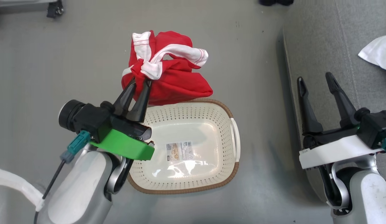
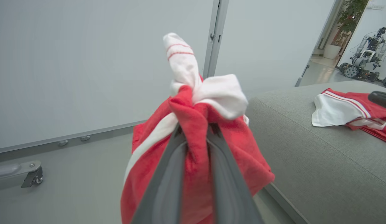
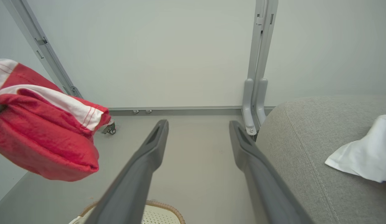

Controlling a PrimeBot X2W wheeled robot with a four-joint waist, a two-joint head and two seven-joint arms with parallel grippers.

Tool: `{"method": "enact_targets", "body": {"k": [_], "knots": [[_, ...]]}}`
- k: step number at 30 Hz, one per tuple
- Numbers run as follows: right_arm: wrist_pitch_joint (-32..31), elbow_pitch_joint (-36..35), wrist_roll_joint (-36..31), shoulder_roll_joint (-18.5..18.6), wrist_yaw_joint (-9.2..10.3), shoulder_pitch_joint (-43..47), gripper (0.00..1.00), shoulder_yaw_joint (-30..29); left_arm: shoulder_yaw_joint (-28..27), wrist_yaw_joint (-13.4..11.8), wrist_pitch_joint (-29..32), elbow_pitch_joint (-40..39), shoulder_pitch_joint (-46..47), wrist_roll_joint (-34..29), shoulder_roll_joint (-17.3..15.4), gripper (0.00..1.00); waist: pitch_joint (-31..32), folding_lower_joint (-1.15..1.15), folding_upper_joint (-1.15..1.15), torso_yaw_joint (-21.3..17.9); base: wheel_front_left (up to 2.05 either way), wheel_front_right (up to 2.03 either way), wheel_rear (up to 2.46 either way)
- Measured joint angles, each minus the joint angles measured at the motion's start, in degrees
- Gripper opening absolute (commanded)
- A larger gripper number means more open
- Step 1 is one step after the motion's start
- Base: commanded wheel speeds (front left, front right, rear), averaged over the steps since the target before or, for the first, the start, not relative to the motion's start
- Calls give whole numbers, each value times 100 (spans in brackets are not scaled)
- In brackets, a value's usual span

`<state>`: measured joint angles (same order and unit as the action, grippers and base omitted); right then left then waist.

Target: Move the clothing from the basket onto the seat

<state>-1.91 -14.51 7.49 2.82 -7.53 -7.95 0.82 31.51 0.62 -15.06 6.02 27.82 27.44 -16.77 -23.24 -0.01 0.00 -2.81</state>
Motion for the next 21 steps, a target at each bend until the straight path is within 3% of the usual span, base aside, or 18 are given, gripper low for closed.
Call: {"method": "enact_targets", "body": {"k": [10, 21], "knots": [[-177, 101, 8, 1, 0, 436, 100, 46, -877, 341, 1, -581, -755, -571, 339, 0, 812, 0, 0, 228, 0, 0, 0], [-409, 62, 113, 2, 0, 1014, 100, 156, -862, 516, 1, -788, -1594, -744, 410, 0, 1668, 0, 0, 269, 0, 0, 0]]}}
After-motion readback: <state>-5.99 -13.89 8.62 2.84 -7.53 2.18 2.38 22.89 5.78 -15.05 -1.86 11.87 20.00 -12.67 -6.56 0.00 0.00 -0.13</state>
